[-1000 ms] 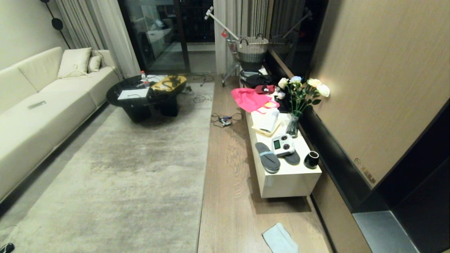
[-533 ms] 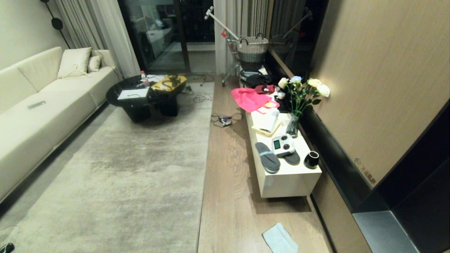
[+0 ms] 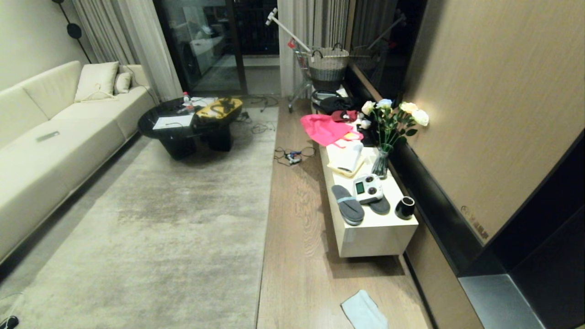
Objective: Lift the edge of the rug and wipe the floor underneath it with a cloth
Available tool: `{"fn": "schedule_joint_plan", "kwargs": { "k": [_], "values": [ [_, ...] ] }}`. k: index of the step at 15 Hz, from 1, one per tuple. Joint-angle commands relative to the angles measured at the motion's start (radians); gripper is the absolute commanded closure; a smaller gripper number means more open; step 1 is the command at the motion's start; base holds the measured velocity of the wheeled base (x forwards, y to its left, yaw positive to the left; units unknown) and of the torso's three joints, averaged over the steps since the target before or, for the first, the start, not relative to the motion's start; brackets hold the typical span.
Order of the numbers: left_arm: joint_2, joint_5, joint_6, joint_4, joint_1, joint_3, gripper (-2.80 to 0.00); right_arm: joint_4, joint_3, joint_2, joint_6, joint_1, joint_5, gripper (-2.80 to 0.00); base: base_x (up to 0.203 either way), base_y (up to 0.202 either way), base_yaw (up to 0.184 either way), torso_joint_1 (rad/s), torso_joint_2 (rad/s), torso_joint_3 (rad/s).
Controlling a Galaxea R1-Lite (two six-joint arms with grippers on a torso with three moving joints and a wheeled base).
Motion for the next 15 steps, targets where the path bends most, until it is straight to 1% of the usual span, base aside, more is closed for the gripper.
{"fn": "schedule_joint_plan", "kwargs": {
  "k": [1, 8, 15],
  "values": [
    [0.000, 0.000, 0.000, 0.000, 0.000, 0.000, 0.00, 0.000, 0.000, 0.000, 0.000, 0.001, -0.002, 0.00, 0.000, 0.000, 0.000, 0.000, 0.00, 0.000],
    [0.000, 0.000, 0.000, 0.000, 0.000, 0.000, 0.00, 0.000, 0.000, 0.000, -0.017, 0.001, 0.001, 0.00, 0.000, 0.000, 0.000, 0.000, 0.00, 0.000],
    [0.000, 0.000, 0.000, 0.000, 0.000, 0.000, 0.00, 0.000, 0.000, 0.001, -0.006, 0.001, 0.000, 0.00, 0.000, 0.000, 0.000, 0.000, 0.00, 0.000]
  ]
}}
